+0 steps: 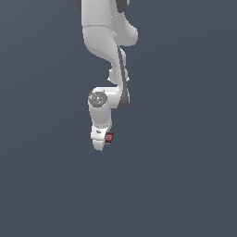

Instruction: Pick up the object and move it to a goal position.

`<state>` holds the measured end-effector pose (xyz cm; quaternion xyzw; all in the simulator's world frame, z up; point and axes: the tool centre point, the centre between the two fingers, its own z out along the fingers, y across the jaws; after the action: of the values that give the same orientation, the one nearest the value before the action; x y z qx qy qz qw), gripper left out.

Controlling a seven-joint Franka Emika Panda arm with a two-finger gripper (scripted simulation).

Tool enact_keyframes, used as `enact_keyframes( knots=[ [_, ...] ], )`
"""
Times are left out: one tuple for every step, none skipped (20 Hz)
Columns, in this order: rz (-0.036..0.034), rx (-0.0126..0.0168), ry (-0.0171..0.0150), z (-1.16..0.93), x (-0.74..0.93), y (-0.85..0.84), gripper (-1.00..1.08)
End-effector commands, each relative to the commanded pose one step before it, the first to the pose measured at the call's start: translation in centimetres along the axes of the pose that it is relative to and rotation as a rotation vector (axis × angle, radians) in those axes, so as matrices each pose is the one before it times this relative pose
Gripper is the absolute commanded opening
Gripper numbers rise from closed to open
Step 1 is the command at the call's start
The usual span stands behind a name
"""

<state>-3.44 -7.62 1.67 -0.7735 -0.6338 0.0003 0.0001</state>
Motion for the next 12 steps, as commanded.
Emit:
enact_keyframes(
  knots=[
    [0.00025, -0.00012, -0.00008, 0.117, -0.019, 0.013, -1.00],
    [0.00000, 0.00000, 0.00000, 0.000, 0.000, 0.000, -1.00],
    [0.00000, 0.00000, 0.00000, 0.000, 0.000, 0.000, -1.00],
    [0.00000, 0.00000, 0.00000, 0.000, 0.000, 0.000, -1.00],
    [0.00000, 0.00000, 0.00000, 0.000, 0.000, 0.000, -1.00],
    [0.00000, 0.00000, 0.00000, 0.000, 0.000, 0.000, -1.00],
    [0.00000, 0.00000, 0.00000, 0.000, 0.000, 0.000, -1.00],
    [0.00000, 0.00000, 0.00000, 0.000, 0.000, 0.000, -1.00],
    [0.00000, 0.00000, 0.00000, 0.000, 0.000, 0.000, -1.00],
    [-0.00052, -0.00212, -0.00013, -0.121, 0.019, 0.062, -1.00],
    [0.00000, 0.00000, 0.00000, -0.027, 0.004, -0.002, -1.00],
    [0.00000, 0.00000, 0.00000, -0.082, 0.013, -0.005, -1.00]
  ],
)
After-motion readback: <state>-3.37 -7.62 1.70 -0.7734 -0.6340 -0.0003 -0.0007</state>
